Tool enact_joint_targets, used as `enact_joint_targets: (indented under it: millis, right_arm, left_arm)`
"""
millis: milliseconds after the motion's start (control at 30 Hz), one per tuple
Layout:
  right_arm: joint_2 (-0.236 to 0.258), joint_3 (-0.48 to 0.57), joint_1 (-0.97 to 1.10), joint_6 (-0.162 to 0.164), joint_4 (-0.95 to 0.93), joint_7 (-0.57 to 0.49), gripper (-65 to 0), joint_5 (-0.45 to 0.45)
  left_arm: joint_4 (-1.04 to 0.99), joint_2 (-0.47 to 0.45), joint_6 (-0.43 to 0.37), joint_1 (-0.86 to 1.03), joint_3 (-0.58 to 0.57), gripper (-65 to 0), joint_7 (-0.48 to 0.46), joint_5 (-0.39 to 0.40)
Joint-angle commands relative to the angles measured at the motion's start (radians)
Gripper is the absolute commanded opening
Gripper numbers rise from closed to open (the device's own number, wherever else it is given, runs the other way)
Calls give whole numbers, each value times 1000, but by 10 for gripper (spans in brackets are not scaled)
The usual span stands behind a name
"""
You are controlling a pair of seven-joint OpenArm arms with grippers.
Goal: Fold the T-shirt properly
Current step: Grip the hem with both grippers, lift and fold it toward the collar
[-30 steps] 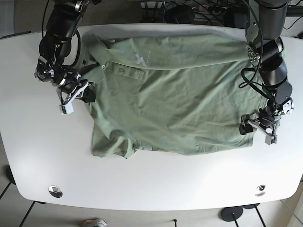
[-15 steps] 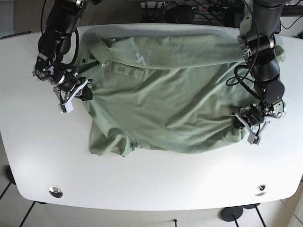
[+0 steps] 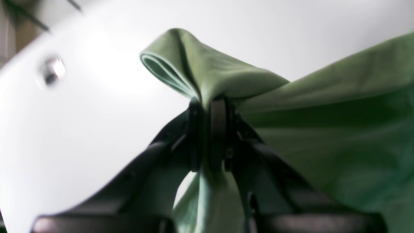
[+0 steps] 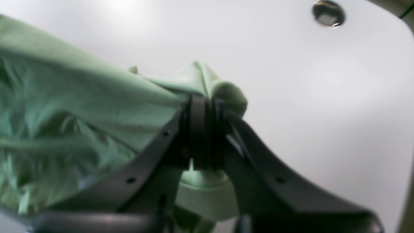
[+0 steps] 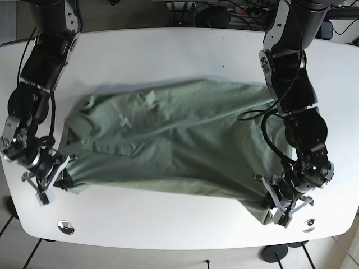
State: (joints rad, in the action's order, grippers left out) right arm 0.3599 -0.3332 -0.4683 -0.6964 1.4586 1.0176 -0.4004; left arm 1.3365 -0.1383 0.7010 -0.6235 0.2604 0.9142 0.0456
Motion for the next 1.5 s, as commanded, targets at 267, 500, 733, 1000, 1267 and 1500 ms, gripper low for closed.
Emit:
enact_joint_targets:
  millis: [267,500,733,1000,1267,1500]
  right_arm:
    - [97,142,-565,-2,-232,-35,-631,-33]
    - [100,136,-653,-2,-126,40,-631,-36]
    - [44,12,-128,-2,218,66,-631,-36]
    - [-80,-103,454,-2,419,60,-631,-36]
    - [-137,-129,785,-2,495,60,-631,-36]
    - [-140,-129,868,-2,497,60,-626,-36]
  left_arm:
    - [24,-94,-3,-396,3,-650,0,6]
    - [263,-131,-3,-401,9,-650,136,12]
    - [453,-125,-3,20,63,-650,135,15]
    - [538,-123,-3,525,239,-650,36,17]
    - [535,-123,-3,844,394,-650,0,155]
    - [535,-125,-3,922,396,-592,4,150]
